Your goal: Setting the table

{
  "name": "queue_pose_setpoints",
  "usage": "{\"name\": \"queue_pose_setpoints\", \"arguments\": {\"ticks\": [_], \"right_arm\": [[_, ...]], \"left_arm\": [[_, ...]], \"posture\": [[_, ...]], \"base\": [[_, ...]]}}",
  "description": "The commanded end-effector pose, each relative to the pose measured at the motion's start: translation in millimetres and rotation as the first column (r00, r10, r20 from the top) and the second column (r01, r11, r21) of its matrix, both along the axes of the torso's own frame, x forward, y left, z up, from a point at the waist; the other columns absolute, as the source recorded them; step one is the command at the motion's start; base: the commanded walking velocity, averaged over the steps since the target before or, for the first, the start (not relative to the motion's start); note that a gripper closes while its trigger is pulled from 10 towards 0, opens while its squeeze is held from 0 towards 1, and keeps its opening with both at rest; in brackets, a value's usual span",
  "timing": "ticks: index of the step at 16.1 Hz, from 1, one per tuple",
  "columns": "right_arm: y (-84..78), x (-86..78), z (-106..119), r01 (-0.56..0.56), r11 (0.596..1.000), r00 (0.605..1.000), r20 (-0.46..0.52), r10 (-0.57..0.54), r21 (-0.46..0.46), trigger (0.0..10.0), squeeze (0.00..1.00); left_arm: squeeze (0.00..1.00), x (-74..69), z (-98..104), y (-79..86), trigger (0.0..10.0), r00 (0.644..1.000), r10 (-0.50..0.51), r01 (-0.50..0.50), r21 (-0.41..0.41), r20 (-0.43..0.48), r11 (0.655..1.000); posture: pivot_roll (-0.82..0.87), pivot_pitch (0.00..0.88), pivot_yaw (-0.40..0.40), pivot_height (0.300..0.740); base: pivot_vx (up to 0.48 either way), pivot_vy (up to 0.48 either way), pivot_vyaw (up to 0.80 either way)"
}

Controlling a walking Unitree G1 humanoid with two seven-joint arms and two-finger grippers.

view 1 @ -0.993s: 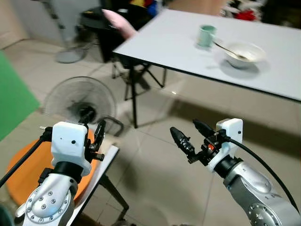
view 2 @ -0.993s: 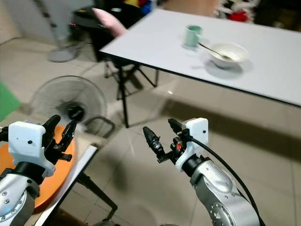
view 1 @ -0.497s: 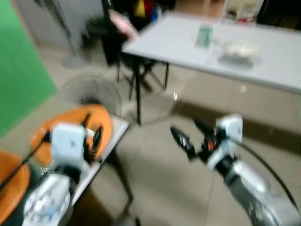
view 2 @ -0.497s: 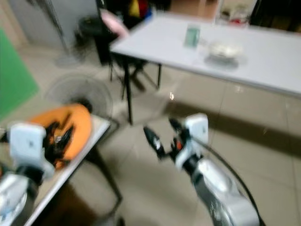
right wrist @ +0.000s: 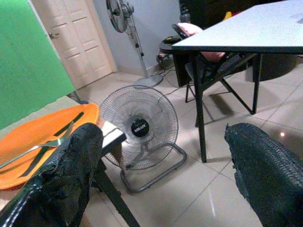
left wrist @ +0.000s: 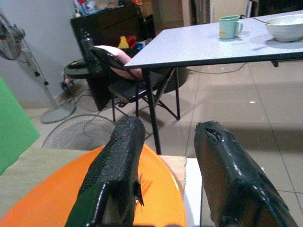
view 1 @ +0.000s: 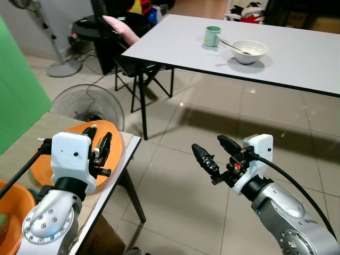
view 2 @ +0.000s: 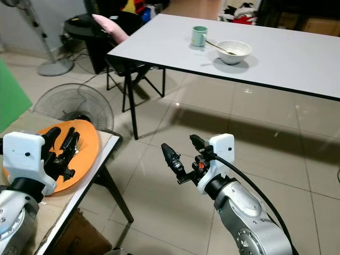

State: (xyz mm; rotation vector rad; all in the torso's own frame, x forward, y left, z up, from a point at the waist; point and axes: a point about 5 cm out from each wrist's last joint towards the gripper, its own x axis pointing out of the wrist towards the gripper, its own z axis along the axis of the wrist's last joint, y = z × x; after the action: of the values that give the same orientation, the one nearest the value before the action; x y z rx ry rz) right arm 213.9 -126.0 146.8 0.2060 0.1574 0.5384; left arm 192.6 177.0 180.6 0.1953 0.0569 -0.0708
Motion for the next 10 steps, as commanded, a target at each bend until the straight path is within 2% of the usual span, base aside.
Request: {"name": "queue_pose_setpoints", "arguments": {"ticks": [1, 2, 3, 4, 5, 6, 7, 8, 9, 10], "right_arm": [[0.5, 1.0, 1, -0.016, 1.000, 1.000, -0.004, 0.016, -0.014, 10.0, 0.00], [2.8, 3.7, 1, -0.082, 0.994, 0.997, 0.006, 0.083, -0.066, 10.0, 0.00], [3.9, 4.7, 2, -0.120, 0.989, 0.992, 0.014, 0.122, -0.088, 10.0, 0.00], [4.5, 5.0, 2, -0.139, 0.986, 0.990, 0.017, 0.141, -0.096, 10.0, 0.00], [7.7, 8.0, 8, -0.239, 0.963, 0.968, 0.048, 0.246, -0.129, 10.0, 0.00], [9.4, 9.5, 11, -0.283, 0.949, 0.954, 0.060, 0.294, -0.142, 10.0, 0.00], [13.7, 12.9, 15, -0.378, 0.911, 0.916, 0.077, 0.394, -0.168, 10.0, 0.00], [15.8, 14.5, 17, -0.424, 0.888, 0.893, 0.078, 0.442, -0.179, 10.0, 0.00], [17.8, 15.8, 18, -0.476, 0.857, 0.865, 0.073, 0.497, -0.194, 10.0, 0.00], [19.2, 17.6, 19, -0.528, 0.822, 0.832, 0.064, 0.551, -0.212, 10.0, 0.91]], "left_arm": [[0.00, 4.0, -2, 8.2, 10.0, 1.000, 0.014, -0.013, 0.021, -0.024, 1.000], [0.00, 11.8, -10, 25.9, 10.0, 0.993, 0.007, 0.009, 0.128, -0.120, 0.992], [0.60, 14.8, -12, 35.8, 10.0, 0.988, 0.018, 0.004, 0.144, -0.152, 0.990], [0.79, 16.1, -11, 40.3, 10.0, 0.987, 0.025, -0.002, 0.145, -0.160, 0.989], [1.00, 20.5, -17, 55.6, 10.0, 0.968, 0.010, 0.034, 0.171, -0.253, 0.985], [1.00, 21.9, -22, 59.2, 10.0, 0.956, -0.013, 0.069, 0.180, -0.295, 0.981], [1.00, 27.4, -32, 68.2, 10.0, 0.929, -0.020, 0.089, 0.173, -0.368, 0.981], [1.00, 30.3, -38, 71.5, 10.0, 0.914, -0.025, 0.097, 0.158, -0.406, 0.983], [0.84, 33.3, -44, 75.0, 10.0, 0.894, -0.045, 0.116, 0.133, -0.445, 0.984], [0.00, 37.7, -49, 82.1, 10.0, 0.874, -0.051, 0.119, 0.111, -0.483, 0.987]], "posture": [[-0.02, 0.025, 0.045, 0.740], [-0.02, 0.024, 0.045, 0.740], [-0.02, 0.023, 0.045, 0.740], [-0.02, 0.023, 0.045, 0.740], [-0.02, 0.023, 0.048, 0.740], [-0.02, 0.023, 0.049, 0.740], [-0.02, 0.023, 0.051, 0.740], [-0.02, 0.023, 0.053, 0.740], [-0.02, 0.023, 0.053, 0.740], [-0.02, 0.023, 0.053, 0.740]], "base": [[0.000, 0.000, 0.00], [0.000, 0.000, 0.00], [0.000, 0.000, 0.00], [0.000, 0.000, 0.00], [0.000, 0.000, 0.00], [0.000, 0.000, 0.00], [0.000, 0.000, 0.00], [0.000, 0.000, 0.00], [0.000, 0.000, 0.00], [0.000, 0.000, 0.00]]}}
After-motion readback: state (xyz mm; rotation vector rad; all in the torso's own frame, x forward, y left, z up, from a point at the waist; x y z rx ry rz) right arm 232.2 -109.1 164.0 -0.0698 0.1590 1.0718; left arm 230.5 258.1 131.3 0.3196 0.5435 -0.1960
